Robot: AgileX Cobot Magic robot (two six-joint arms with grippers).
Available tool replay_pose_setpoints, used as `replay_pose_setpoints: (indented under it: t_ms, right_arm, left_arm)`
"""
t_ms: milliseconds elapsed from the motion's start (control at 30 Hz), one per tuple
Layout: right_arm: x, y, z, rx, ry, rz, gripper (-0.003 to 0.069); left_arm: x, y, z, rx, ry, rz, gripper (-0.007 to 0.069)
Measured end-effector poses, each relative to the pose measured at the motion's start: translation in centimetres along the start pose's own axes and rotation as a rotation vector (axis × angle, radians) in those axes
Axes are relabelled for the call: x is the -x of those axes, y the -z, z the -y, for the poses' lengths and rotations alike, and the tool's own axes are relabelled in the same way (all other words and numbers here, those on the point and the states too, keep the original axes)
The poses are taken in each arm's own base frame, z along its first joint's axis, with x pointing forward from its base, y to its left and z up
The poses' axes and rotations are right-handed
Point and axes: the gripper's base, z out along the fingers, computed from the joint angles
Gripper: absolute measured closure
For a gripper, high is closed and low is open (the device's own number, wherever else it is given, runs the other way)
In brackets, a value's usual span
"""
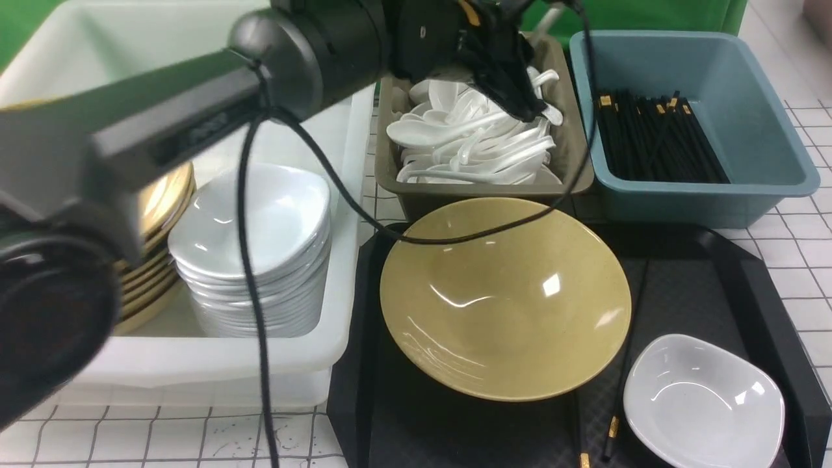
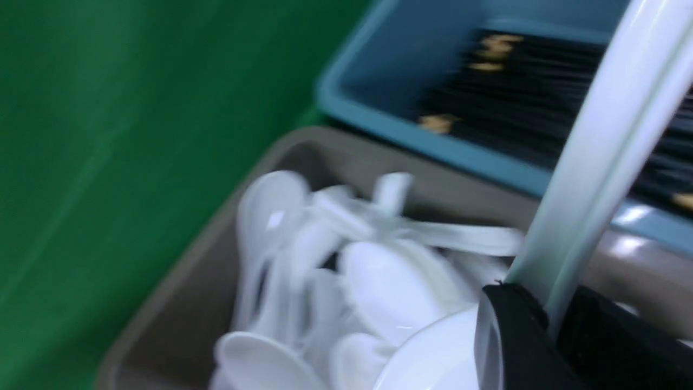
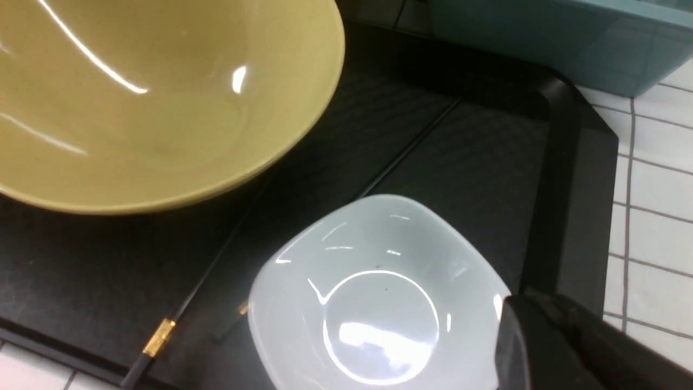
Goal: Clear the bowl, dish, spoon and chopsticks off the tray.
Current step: Use the left arm to put the soup spoon into the small storage box in the middle, then use the left arm to grab the yellow noodle bowl on the left
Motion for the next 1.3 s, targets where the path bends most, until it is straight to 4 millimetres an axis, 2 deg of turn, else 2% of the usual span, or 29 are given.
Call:
replay_pose_setpoints:
  t_ms: [67, 133, 200, 267, 333, 367, 400, 500, 567, 633, 700, 733, 800, 1167, 1233, 1300]
  right_arm:
    - [0.0, 0.0, 0.0, -0.001, 0.000, 0.002, 0.0619]
    - [0.0, 0.0, 0.0, 0.000, 0.000, 0.000, 0.0617]
    - [-0.2, -0.1, 0.0, 0.001, -0.001, -0.006, 0.0616]
    - [-0.2, -0.1, 0.0, 0.001, -0.001, -0.007, 0.0616]
    - [-0.2, -0.1, 0.0, 0.000, -0.001, -0.006, 0.0615]
    - [-0.2, -0.1, 0.0, 0.000, -0.001, -0.006, 0.0614]
    - [-0.2, -0.1, 0.0, 0.000, -0.001, -0.006, 0.0614]
    - [-0.2, -0.1, 0.0, 0.000, -0.001, -0.006, 0.0612]
    - [-0.2, -0.1, 0.0, 0.000, -0.001, -0.006, 0.0612]
    - [-0.2, -0.1, 0.0, 0.000, -0.002, -0.004, 0.0612]
    - [-0.2, -0.1, 0.0, 0.000, -0.002, -0.002, 0.0612]
    - [-0.2, -0.1, 0.0, 0.000, -0.002, -0.001, 0.0612]
    - [-0.1, -0.1, 0.0, -0.001, -0.004, 0.002, 0.0610]
    - [-0.1, -0.1, 0.0, 0.004, -0.030, 0.007, 0.0603]
    - [-0.1, -0.1, 0.0, 0.006, -0.033, 0.007, 0.0602]
    - [-0.1, -0.1, -0.1, 0.007, -0.034, 0.007, 0.0601]
  left_arm:
    - [-2.0, -2.1, 0.5, 0.010, -0.081, -0.040, 0.0538]
    - [-3.6, -3.4, 1.1, 0.001, -0.152, -0.088, 0.0451]
    - [-4.1, -3.7, 1.3, 0.000, -0.178, -0.115, 0.0350]
    - [-3.7, -3.2, 1.1, 0.007, -0.178, -0.131, 0.0259]
    - [-2.6, -1.8, 0.6, 0.016, -0.150, -0.146, 0.0176]
    - [-1.2, -0.1, 0.2, 0.021, -0.102, -0.165, 0.0118]
    - [-1.1, 0.2, 0.1, 0.023, -0.090, -0.169, 0.0111]
    - [1.8, 5.3, -0.4, 0.009, 0.102, -0.264, 0.0045]
    - [2.6, 8.1, 0.2, -0.026, 0.192, -0.373, 0.0035]
    - [2.4, 10.1, 1.2, -0.091, 0.267, -0.530, 0.0036]
    - [1.5, 10.3, 2.2, -0.157, 0.308, -0.657, 0.0044]
    - [1.3, 10.3, 2.3, -0.163, 0.313, -0.667, 0.0046]
    - [0.0, 8.9, 3.5, -0.213, 0.326, -0.751, 0.0062]
    - [-4.3, 3.7, 5.7, -0.218, 0.267, -0.882, 0.0106]
    - [-4.9, 2.9, 6.1, -0.222, 0.259, -0.886, 0.0139]
    - [-5.4, 2.3, 6.6, -0.248, 0.248, -0.889, 0.0206]
